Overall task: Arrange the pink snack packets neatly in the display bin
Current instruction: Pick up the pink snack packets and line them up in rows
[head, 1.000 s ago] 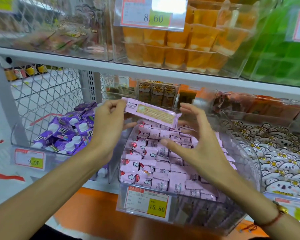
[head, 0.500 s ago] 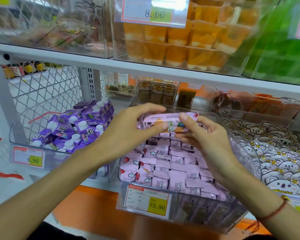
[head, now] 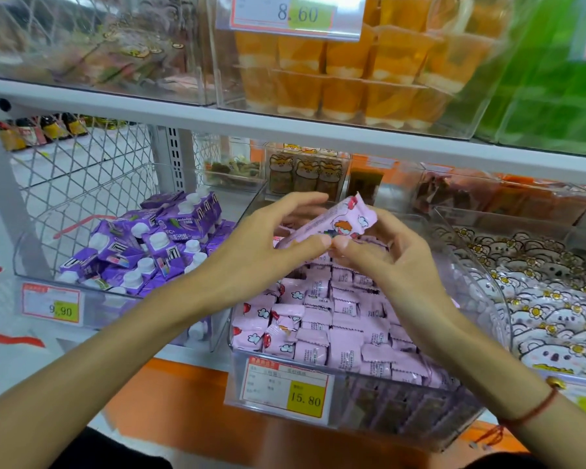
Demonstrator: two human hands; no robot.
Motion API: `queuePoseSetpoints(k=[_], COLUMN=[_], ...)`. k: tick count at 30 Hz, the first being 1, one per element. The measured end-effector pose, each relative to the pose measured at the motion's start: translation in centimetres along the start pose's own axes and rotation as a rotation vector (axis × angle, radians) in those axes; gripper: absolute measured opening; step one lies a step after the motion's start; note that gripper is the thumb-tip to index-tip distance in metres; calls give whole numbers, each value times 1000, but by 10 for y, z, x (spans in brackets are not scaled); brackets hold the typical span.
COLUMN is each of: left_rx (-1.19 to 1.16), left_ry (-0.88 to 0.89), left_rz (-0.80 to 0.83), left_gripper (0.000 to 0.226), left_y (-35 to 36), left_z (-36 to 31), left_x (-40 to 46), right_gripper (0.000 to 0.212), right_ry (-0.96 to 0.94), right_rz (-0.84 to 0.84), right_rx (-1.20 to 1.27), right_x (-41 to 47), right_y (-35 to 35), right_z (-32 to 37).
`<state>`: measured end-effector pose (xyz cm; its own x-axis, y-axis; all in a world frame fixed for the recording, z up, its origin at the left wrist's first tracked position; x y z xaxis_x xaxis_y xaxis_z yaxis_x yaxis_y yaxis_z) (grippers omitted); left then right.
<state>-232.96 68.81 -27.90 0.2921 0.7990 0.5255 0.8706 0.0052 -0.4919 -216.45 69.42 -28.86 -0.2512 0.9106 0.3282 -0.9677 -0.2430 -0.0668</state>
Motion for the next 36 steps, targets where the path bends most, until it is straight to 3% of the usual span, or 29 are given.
queuePoseSetpoints(k=[5,10,12,17,20,24,29,36], left_rx=[-27,-57,-24,171,284,110,142,734], left_ry=[55,57,54,11,-15,-76,-92,-10], left_rz=[-134,-69,-26,115,118,84,71,384], left_gripper=[50,53,46,33,34,30,38,20], left_y=[-9,-4,0,-3,-13,-24,-21,-12], left_z=[4,9,8,12,12,16,18,29], left_x=[3,2,0,-3,-1,-3,-1,5], right_gripper=[49,45,45,44,45,44,44,43], right_ry=[55,59,7,0,2,4,1,1], right_rz=[23,321,401,380,390,387,377,379], right_rx=[-108,-901,-1047,-1065,-1063,-1059,-1057,-1053], right_x=[2,-4,-6,-5,-6,-6,-5,-4], right_y=[-4,-8,-7,-9,-9,-10,-10,-10], right_z=[-11,-36,-39,-35,-36,-37,-37,-37])
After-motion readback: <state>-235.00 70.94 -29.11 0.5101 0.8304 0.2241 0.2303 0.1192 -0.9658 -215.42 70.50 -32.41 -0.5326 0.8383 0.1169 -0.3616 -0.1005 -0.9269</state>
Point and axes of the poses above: each hand's wrist, its own x-axis towards the middle knuckle, its own y-axis out of the palm, z = x × y, the point moved 3 cm from there along x, towards the middle knuckle, and after that the axes turned 4 degrees about y, right-handed, at the moved point
